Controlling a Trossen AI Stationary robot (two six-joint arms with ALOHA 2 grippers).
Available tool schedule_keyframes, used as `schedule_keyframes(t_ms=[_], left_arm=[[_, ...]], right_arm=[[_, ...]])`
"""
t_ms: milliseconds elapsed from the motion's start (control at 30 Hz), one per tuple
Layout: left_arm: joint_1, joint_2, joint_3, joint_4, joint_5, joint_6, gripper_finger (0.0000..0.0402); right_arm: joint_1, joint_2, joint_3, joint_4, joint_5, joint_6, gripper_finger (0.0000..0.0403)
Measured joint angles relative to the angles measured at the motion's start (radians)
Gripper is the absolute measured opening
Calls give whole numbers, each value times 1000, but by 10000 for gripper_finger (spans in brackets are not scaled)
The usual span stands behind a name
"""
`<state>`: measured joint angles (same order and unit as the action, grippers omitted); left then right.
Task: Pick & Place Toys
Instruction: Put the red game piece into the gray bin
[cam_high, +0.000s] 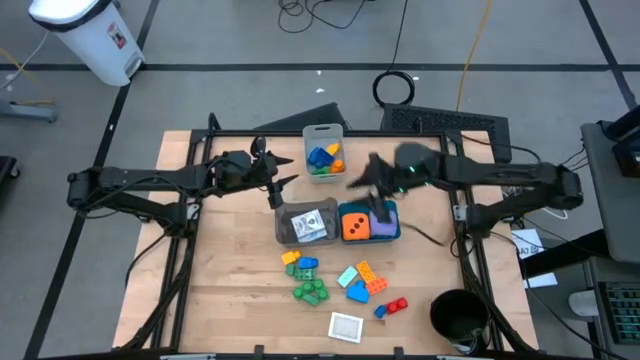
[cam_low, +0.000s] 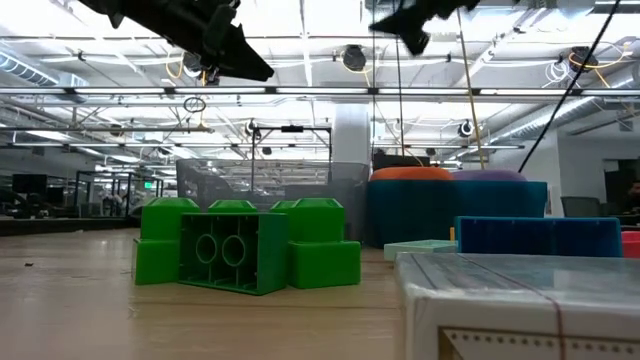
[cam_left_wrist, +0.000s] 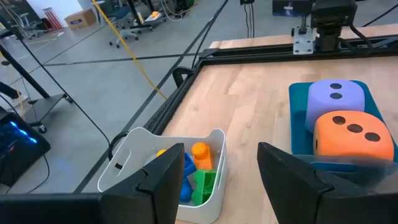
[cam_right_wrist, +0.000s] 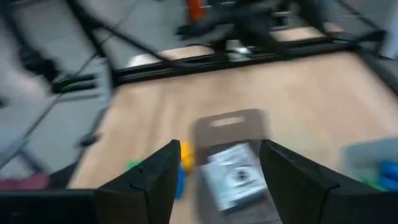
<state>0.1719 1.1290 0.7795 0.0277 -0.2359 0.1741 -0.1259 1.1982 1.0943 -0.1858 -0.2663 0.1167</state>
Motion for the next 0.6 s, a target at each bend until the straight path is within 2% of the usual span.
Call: schedule_keyframes(t_ms=[200,400,500,533,600], left_arm=[[0,0,0,0,0,0,209],[0,0,0,0,0,0,209],[0,0,0,1,0,0,209],[0,0,0,2,0,0,209],[0,0,0,3,0,0,209]], right_arm=[[272,-89,-101,62,-1,-6,203],[505,-90,-264,372,-1,-54,203],[606,-81,-326,471,11,-79,204],[640,-76,-332,481,55,-89,205],[715,-70,-323,461,225,-97,209]])
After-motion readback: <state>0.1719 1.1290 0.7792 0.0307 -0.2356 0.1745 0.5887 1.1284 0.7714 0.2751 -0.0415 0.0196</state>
